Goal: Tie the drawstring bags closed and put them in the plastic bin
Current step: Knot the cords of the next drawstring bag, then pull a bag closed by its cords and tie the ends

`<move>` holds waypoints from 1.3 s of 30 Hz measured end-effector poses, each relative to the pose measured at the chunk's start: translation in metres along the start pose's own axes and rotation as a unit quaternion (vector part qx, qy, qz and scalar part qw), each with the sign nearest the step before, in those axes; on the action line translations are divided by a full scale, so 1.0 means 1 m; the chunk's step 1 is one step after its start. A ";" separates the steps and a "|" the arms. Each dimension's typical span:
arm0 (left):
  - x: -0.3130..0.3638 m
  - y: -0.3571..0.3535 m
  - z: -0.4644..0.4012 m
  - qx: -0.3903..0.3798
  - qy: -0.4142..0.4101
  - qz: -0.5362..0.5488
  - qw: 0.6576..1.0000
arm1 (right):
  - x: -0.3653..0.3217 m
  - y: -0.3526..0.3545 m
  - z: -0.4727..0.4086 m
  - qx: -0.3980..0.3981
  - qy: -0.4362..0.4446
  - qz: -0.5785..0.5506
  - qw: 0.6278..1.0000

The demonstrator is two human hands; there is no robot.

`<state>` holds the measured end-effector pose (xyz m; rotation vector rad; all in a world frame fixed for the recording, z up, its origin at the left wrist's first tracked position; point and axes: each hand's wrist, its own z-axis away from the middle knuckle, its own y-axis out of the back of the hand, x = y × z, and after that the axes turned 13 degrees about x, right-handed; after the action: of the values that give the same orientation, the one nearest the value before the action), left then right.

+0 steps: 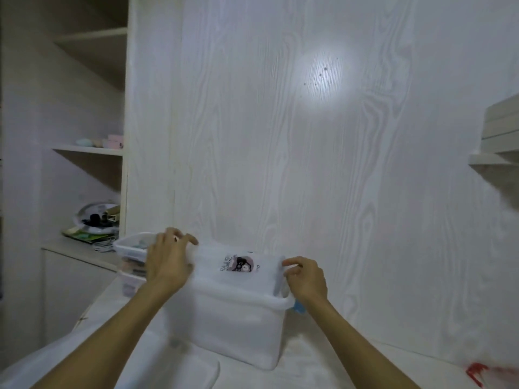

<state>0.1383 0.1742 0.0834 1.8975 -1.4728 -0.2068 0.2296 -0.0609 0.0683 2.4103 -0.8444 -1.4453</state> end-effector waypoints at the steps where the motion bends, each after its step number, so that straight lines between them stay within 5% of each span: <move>1: 0.001 0.000 -0.002 -0.027 -0.051 -0.002 0.998 | 0.001 0.000 0.000 0.015 0.001 -0.015 1.000; 8: 0.002 -0.001 -0.011 -0.230 -0.109 0.023 0.967 | -0.002 0.012 -0.005 0.088 0.174 0.045 0.980; 10: 0.006 0.003 -0.012 -0.249 -0.110 0.031 0.962 | -0.009 0.015 -0.011 -0.011 0.213 0.096 0.972; 13: 0.005 0.005 -0.014 -0.307 -0.075 -0.016 0.949 | -0.014 0.017 -0.017 -0.254 0.139 0.257 0.922; 16: -0.001 -0.001 -0.013 -0.368 -0.052 -0.059 0.927 | -0.017 0.014 -0.018 -0.320 0.116 0.331 0.880; 19: 0.001 -0.005 -0.010 -0.365 -0.061 -0.073 0.926 | -0.023 0.009 -0.015 -0.311 0.142 0.373 0.862; 22: 0.003 -0.004 -0.006 -0.316 -0.036 -0.050 0.947 | -0.018 0.008 -0.011 -0.268 0.153 0.266 0.913; 25: 0.013 0.008 0.002 -0.197 -0.054 -0.049 0.978 | -0.002 0.027 -0.004 -0.168 0.176 0.132 0.961; 30: 0.074 0.039 0.030 -0.005 -0.107 0.121 0.987 | 0.051 0.095 0.019 -0.054 0.247 0.101 0.962; 33: 0.138 0.053 0.074 -0.033 -0.135 0.196 0.971 | 0.099 0.159 0.044 -0.058 0.193 0.166 0.965; 39: 0.253 0.028 0.178 -0.268 -0.171 0.276 0.907 | 0.193 0.275 0.090 -0.046 0.071 0.253 0.964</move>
<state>0.1081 -0.1327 0.0433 0.9904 -1.8828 -0.6254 0.1203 -0.3851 0.0045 1.9954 -1.2120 -1.0758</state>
